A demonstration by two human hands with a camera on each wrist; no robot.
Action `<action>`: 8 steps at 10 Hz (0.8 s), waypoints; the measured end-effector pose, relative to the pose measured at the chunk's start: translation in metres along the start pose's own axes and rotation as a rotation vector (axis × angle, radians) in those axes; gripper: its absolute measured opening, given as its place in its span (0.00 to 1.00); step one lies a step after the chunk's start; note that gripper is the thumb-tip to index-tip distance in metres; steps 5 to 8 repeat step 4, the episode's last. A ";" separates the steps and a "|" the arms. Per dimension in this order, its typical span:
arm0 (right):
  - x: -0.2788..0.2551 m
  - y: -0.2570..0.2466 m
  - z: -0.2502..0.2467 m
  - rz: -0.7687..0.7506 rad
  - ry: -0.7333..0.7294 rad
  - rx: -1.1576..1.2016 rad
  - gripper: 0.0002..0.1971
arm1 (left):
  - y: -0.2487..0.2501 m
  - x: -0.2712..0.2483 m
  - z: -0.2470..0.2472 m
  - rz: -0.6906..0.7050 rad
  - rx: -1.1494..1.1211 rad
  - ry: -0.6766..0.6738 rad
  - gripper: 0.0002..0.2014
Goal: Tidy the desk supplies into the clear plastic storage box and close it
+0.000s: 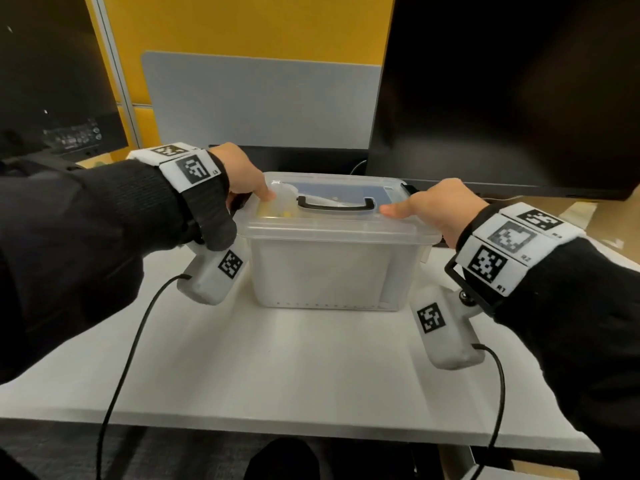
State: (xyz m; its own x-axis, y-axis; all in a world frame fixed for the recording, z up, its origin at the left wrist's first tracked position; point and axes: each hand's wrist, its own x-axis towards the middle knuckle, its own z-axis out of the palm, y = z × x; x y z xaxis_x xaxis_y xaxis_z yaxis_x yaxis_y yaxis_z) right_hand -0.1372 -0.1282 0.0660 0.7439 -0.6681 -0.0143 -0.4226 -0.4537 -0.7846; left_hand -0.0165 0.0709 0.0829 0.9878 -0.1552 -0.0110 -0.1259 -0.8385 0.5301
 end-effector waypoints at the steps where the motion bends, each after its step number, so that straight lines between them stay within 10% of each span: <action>1: 0.001 -0.002 0.001 -0.009 0.018 -0.047 0.40 | 0.008 -0.003 0.001 0.039 0.172 0.038 0.24; 8: -0.002 0.023 0.004 -0.144 -0.026 0.009 0.35 | -0.002 -0.005 -0.010 0.050 -0.037 -0.143 0.20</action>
